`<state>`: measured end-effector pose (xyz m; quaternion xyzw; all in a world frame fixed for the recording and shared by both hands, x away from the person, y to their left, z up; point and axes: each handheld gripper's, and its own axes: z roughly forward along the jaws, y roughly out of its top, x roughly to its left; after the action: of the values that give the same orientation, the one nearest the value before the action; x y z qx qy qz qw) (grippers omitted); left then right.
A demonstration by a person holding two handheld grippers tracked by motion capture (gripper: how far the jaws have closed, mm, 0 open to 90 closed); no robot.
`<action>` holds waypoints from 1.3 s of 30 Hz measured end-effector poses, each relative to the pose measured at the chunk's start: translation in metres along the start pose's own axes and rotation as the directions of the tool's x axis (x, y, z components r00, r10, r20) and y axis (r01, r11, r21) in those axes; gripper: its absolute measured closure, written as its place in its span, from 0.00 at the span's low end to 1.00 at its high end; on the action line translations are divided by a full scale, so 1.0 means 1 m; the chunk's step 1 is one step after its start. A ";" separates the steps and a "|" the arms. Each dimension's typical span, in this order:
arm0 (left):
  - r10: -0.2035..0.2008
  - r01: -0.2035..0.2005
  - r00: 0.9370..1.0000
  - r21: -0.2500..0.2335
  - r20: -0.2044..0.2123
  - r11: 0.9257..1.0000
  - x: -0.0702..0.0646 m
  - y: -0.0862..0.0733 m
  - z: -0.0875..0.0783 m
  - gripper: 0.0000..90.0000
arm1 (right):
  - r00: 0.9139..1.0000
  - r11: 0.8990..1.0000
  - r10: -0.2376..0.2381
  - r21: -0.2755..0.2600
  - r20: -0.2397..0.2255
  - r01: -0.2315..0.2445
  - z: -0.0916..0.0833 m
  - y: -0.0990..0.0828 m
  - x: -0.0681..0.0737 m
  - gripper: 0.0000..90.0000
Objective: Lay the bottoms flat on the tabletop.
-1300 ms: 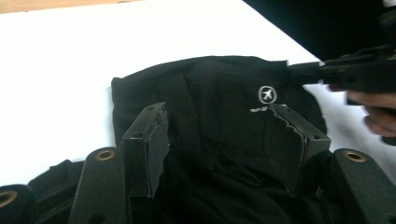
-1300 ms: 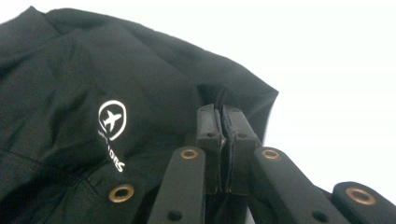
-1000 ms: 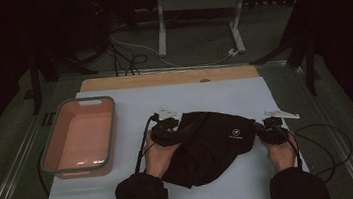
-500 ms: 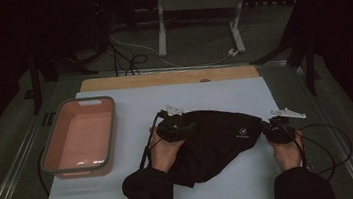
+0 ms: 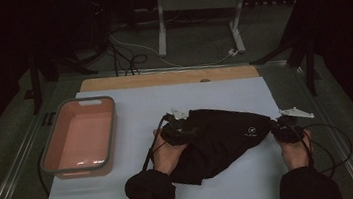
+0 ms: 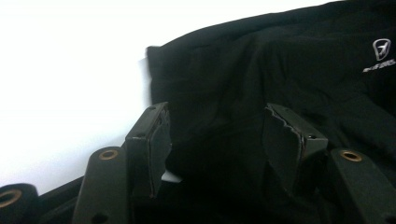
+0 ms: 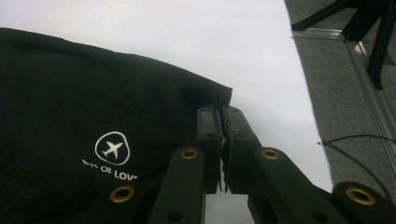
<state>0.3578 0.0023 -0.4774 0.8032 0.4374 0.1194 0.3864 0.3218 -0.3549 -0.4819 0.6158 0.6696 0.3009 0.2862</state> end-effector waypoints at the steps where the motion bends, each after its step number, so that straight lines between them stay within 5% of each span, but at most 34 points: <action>1: -0.003 0.003 1.000 -0.001 0.001 1.000 0.001 0.000 -0.001 0.47 | 1.000 1.000 0.001 0.002 -0.004 -0.001 0.000 0.000 -0.001 0.96; 4: -0.004 0.004 1.000 -0.009 0.012 1.000 0.000 -0.002 -0.004 0.47 | 0.999 1.000 0.020 0.015 -0.035 -0.019 0.001 -0.001 -0.003 0.93; 9: 0.008 -0.007 0.999 -0.023 0.041 1.000 -0.007 -0.003 -0.010 0.47 | 0.996 0.999 0.037 0.033 -0.079 -0.034 0.001 -0.002 -0.002 0.65; 15: 0.019 -0.016 0.996 -0.031 0.082 0.999 -0.019 -0.006 -0.016 0.46 | 0.991 0.996 0.058 0.072 -0.117 -0.050 -0.001 -0.008 0.001 0.50; 28: 0.056 -0.050 0.989 -0.047 0.136 0.998 -0.039 -0.012 -0.026 0.45 | 0.983 0.991 0.101 0.103 -0.152 -0.086 -0.005 -0.016 -0.001 0.49; 39: 0.087 -0.084 0.982 -0.025 0.167 0.996 -0.055 -0.024 -0.028 0.44 | 0.982 0.982 0.114 0.167 -0.151 -0.088 0.007 -0.023 0.001 0.60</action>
<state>0.2954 -0.0190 -0.4679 0.8249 0.3673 0.0716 0.4237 0.3120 -0.3551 -0.5040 0.6439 0.6801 0.3089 0.1658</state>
